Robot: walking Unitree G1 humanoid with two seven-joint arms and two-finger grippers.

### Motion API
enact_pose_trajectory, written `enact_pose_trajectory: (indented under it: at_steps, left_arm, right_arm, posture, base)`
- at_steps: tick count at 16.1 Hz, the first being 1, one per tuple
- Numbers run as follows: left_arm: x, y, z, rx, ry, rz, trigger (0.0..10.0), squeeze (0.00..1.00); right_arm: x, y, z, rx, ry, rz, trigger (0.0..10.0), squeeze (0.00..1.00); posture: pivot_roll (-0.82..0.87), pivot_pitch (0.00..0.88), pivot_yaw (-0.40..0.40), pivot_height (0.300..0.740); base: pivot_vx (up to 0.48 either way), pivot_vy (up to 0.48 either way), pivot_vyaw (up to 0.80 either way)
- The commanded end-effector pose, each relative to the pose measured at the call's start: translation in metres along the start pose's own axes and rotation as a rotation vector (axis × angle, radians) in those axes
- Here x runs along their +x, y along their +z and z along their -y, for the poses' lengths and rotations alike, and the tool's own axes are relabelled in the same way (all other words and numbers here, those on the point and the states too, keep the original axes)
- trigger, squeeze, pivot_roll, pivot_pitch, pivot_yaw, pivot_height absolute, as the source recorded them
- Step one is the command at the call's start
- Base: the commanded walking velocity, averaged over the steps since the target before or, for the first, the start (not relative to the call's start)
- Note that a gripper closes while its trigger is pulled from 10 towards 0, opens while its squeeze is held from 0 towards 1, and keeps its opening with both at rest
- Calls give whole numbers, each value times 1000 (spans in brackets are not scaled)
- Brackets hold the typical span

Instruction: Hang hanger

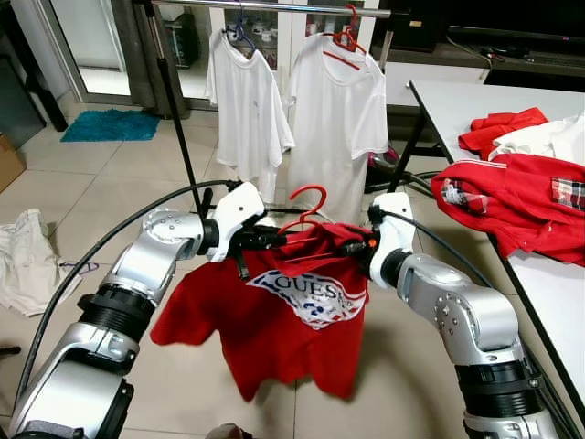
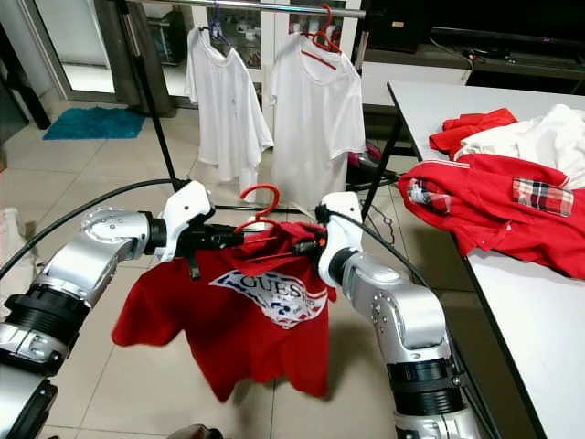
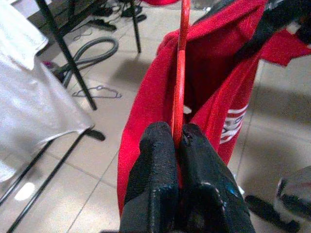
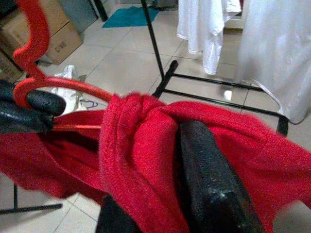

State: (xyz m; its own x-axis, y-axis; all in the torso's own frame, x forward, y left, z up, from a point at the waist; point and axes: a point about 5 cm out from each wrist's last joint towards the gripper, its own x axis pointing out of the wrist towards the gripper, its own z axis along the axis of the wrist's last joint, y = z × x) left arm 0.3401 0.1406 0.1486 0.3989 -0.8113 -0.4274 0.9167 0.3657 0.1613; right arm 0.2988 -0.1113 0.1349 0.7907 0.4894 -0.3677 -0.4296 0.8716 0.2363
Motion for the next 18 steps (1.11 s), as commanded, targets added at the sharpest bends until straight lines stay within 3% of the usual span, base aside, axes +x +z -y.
enact_pose_trajectory:
  at_steps: [1,5,7,9,11,14,15,16,18]
  left_arm:
    - [-2,17,-4,19,-2,70,0,0]
    - [-4,18,-1,3,-40,86,0,0]
    - [-7,16,1,0,-70,69,0,0]
    - [-9,14,0,-4,-72,58,0,0]
    - [-10,14,-3,-10,-40,50,0,0]
    - [-10,15,-9,-16,8,44,0,0]
    - [-10,15,-10,-17,11,44,0,0]
    - [-11,16,-9,-27,5,55,0,0]
    - [-11,16,-9,-33,13,58,0,0]
  right_arm:
    - [-1,-1,-4,-21,22,0,10000,1000]
    - [-1,-5,7,-62,-73,-35,10000,1000]
    - [-2,2,20,-46,-180,27,10000,1000]
    - [-4,8,23,-42,-200,55,10000,1000]
    - [-4,5,17,-60,-148,32,10000,1000]
    - [-7,-19,-9,-180,87,-125,10000,1000]
    - [-8,-21,-10,-193,93,-134,10000,1000]
    - [-6,-20,-2,-203,8,-122,10000,1000]
    - [-7,-12,-3,-126,17,-73,10000,1000]
  posture:
    - [12,0,1,740]
    - [14,0,1,740]
    - [16,0,2,740]
    - [16,0,2,740]
    - [16,0,2,740]
    - [13,0,1,740]
    - [13,0,1,740]
    - [13,0,-1,740]
    - [12,0,-4,740]
  base:
    - [0,0,0]
    - [0,0,0]
    - [0,0,0]
    - [0,0,0]
    - [0,0,0]
    - [0,0,0]
    - [0,0,0]
    - [0,0,0]
    - [0,0,0]
